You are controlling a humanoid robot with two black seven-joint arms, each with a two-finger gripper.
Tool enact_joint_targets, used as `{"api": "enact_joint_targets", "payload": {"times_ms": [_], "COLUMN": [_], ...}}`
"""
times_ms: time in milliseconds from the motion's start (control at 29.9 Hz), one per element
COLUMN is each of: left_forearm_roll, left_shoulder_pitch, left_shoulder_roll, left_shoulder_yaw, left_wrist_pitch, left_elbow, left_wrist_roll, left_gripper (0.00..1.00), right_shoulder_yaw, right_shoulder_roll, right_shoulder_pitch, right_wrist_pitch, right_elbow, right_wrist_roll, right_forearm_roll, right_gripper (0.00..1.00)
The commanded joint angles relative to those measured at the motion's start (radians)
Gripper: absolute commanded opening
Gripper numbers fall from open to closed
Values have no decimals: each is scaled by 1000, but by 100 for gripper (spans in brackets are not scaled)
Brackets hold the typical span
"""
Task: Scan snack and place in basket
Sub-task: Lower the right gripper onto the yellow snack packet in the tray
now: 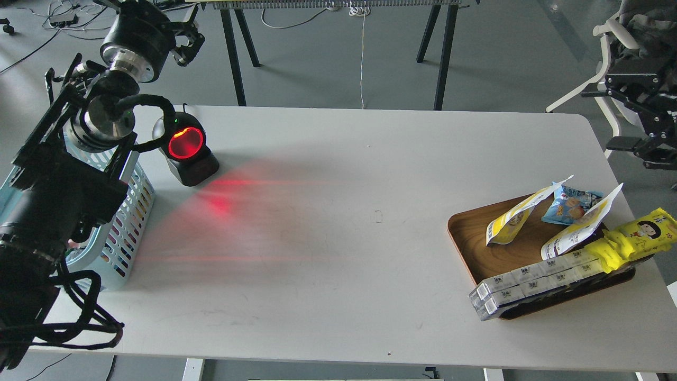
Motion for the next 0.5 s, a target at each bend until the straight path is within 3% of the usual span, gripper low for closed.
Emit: {"api": "enact_joint_targets", "payload": {"times_ms": [0, 234, 468], "left_forearm_roll": [-1, 0, 0], "left_shoulder_pitch": [1, 1, 1], "left_shoulder_roll": [-4, -10, -7], "left_shoulder_yaw": [1, 1, 1], "left_wrist_pitch": [0, 0, 0], "left_elbow": [0, 0, 0], "left_wrist_roll": [1, 1, 1], "left_gripper": [100, 100, 100], "right_shoulder_yaw": [8, 6, 0], "right_shoulder_roll": [11, 119, 213], "right_shoulder_pitch": [-60, -140, -148], "right_wrist_pitch": [-104, -285, -381], "right_elbow": [41, 53, 52], "right_wrist_roll": [-3, -30, -47], "right_forearm_roll": [48, 321, 414], "right_gripper": [99, 98, 97]}}
